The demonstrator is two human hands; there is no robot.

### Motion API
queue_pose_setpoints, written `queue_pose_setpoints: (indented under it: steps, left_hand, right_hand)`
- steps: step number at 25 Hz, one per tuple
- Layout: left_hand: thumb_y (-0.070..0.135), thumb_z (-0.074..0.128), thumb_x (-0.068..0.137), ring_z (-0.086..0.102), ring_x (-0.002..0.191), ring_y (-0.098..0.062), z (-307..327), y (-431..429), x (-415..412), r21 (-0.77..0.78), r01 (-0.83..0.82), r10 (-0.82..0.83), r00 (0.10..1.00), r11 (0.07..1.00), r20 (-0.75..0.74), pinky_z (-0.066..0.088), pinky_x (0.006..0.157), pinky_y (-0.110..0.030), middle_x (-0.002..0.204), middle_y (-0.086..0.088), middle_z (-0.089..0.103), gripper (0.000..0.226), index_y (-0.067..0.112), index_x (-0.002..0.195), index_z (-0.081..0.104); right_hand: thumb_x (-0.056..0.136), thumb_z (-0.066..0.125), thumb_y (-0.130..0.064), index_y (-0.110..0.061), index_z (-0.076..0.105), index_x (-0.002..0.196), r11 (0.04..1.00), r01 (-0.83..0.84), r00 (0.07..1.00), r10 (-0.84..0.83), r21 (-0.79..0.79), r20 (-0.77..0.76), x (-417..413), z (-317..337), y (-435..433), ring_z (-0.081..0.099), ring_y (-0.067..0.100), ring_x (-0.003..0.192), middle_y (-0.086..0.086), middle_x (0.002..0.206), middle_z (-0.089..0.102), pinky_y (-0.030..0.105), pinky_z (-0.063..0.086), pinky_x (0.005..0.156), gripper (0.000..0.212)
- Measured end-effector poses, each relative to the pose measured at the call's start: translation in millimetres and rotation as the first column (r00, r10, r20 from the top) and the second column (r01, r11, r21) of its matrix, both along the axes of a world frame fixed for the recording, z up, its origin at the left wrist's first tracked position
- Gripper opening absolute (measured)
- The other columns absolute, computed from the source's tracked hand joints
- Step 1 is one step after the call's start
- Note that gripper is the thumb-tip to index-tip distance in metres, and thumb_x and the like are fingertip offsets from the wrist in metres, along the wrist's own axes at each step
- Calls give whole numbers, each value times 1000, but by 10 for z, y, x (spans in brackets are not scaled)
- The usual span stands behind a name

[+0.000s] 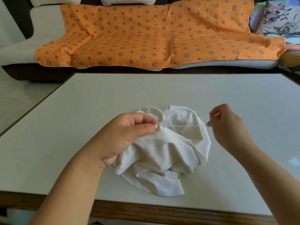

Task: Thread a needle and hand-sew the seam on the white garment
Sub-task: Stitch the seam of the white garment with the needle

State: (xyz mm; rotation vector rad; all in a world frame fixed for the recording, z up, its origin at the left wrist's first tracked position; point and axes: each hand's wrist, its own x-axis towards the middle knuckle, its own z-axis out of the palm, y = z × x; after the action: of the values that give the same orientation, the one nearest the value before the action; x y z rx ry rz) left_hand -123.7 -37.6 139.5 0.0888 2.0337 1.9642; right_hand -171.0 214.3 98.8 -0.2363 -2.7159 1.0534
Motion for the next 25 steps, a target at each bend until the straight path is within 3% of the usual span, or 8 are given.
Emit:
queue_pose_setpoints:
  steps: [2, 4, 6, 9, 13, 16, 20, 25]
  left_hand:
    - [24, 74, 72, 67, 82, -10, -12, 22, -1, -23, 22, -22, 1000, 999, -14, 48, 79, -25, 83, 1, 72, 8, 24, 79, 76]
    - [23, 81, 73, 67, 85, -11, -18, 63, 1, -33, 44, -45, 998, 998, -39, 48, 82, -26, 86, 0, 73, 9, 23, 81, 77]
    - [26, 76, 73, 68, 88, -12, -32, 107, -1, -42, 36, -39, 997, 998, -67, 49, 86, -27, 89, -2, 74, 12, 20, 84, 76]
    - [29, 71, 73, 69, 88, -11, -43, 133, 2, -106, 32, -41, 995, 994, -90, 52, 85, -25, 90, -2, 76, 20, 17, 88, 76]
    - [25, 73, 72, 70, 82, -7, -14, 146, 22, -167, 121, -133, 989, 978, -64, 53, 75, -17, 85, 1, 76, 21, 17, 91, 77]
    - [24, 74, 71, 73, 87, -11, 0, 157, 24, -177, 153, -160, 987, 972, -28, 55, 81, -18, 91, -1, 77, 24, 16, 94, 77]
    - [28, 74, 77, 69, 85, -11, -27, 159, 12, -219, 108, -120, 992, 970, -45, 54, 87, -25, 86, 0, 75, 9, 22, 82, 77]
    - [20, 69, 87, 67, 81, -11, -76, 186, -4, -199, 67, -73, 997, 978, -24, 53, 82, -28, 82, 0, 72, 6, 16, 87, 74]
  right_hand:
    - [97, 44, -14, -22, 50, 96, 979, -117, 992, 106, -166, -75, 174, 125, -225, 63, 12, 86, -6, 80, 71, 24, 43, 64, 10]
    - [97, 50, -12, -22, 53, 92, 873, -302, 953, 262, -382, -156, 386, 242, -464, 67, 7, 83, -4, 78, 73, 25, 48, 73, 12]
    - [97, 52, -11, -20, 55, 93, 763, -421, 906, 376, -491, -192, 538, 282, -609, 66, 2, 75, -3, 79, 71, 16, 48, 71, 11]
    - [98, 50, -14, -26, 52, 95, 807, -474, 880, 418, -352, -227, 597, 249, -615, 60, 0, 72, -11, 77, 63, 9, 42, 65, 13]
    - [98, 46, -19, -38, 43, 90, 889, -434, 880, 384, -145, -280, 531, 210, -516, 57, 7, 72, -13, 75, 58, 14, 41, 61, 21]
    - [97, 43, -22, -38, 40, 96, 906, -421, 863, 387, -42, -324, 500, 212, -455, 56, 9, 72, -15, 73, 57, 18, 42, 60, 16]
    - [97, 45, -17, -30, 44, 96, 897, -437, 861, 396, -64, -320, 514, 219, -400, 58, 8, 76, -10, 79, 61, 15, 43, 61, 13]
    - [97, 50, -14, -33, 51, 93, 862, -472, 864, 413, -182, -288, 574, 247, -406, 59, 7, 73, -12, 82, 64, 11, 43, 62, 19]
